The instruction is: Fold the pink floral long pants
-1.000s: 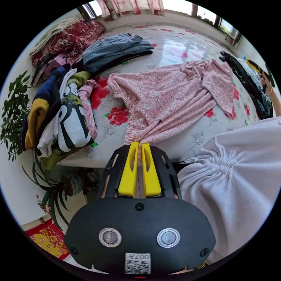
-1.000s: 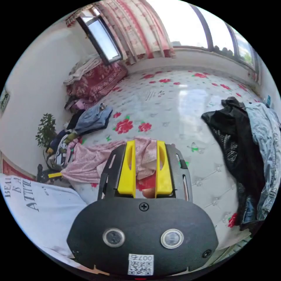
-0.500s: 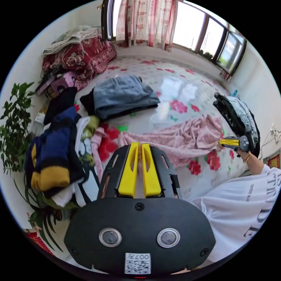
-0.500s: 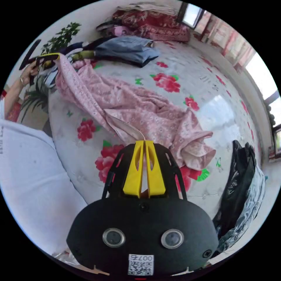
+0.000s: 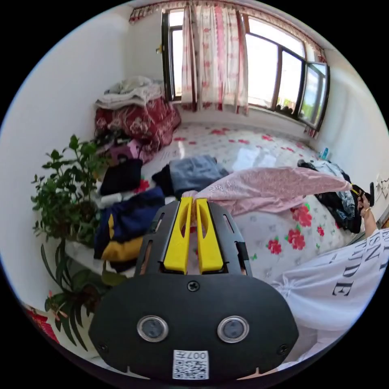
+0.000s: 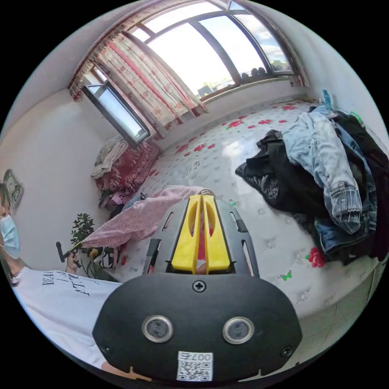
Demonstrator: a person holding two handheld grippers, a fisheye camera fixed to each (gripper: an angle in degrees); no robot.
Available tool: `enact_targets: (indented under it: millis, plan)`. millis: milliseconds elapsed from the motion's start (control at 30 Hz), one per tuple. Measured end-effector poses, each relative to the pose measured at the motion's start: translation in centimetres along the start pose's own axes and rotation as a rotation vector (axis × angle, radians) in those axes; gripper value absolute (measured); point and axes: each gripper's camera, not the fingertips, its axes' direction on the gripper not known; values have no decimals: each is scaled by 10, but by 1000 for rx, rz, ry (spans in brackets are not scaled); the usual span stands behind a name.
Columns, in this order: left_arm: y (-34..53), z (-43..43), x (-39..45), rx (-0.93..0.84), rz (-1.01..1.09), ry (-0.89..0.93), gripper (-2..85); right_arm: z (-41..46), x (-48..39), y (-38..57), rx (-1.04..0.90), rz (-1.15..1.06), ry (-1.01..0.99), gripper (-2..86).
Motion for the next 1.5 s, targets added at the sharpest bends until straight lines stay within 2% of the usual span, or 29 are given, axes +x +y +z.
enact_targets:
  millis: [200, 267, 400, 533, 600, 633, 700, 767, 833, 933, 1133, 1267, 1300, 1433, 1500]
  plan:
    - [87, 105, 12, -401, 14, -89, -5, 50, 104, 86, -318, 264, 221, -2]
    - [98, 124, 15, -474, 15, -82, -4, 56, 122, 96, -414, 270, 288, -1]
    - [106, 129, 23, -493, 31, -78, 12, 51, 118, 89, -445, 197, 359, 4]
    - [120, 143, 26, -598, 38, -57, 64, 72, 125, 101, -611, 190, 619, 30]
    - [132, 134, 17, -635, -11, -37, 85, 63, 112, 97, -536, 164, 721, 43]
    - [134, 129, 14, -637, -26, -41, 86, 55, 95, 89, -435, 126, 771, 49]
    - [134, 104, 12, -615, -53, -86, 81, 52, 67, 74, -311, 53, 719, 53]
    - [125, 91, 18, -578, -51, -147, 73, 77, 39, 48, -262, -20, 492, 63]
    - [108, 88, 27, -520, -56, -166, 68, 112, 22, 25, -260, -38, 328, 71]
    - [65, 105, 47, -421, -62, -94, 69, 188, -5, -14, -311, -55, 152, 82]
    - [-20, 186, 77, -393, -43, -5, 72, 335, -51, -62, -500, -97, 147, 88]
    - [-67, 240, 84, -430, -24, -2, 67, 399, -70, -76, -674, -128, 234, 33]
    - [-76, 255, 84, -452, -18, -9, 65, 397, -77, -83, -650, -165, 254, 22]
    - [-97, 293, 79, -503, -40, -41, 39, 298, -160, -130, -158, -621, 338, 8]
    - [-104, 314, 76, -542, -63, -99, 2, 254, -187, -124, -20, -798, 369, 7]
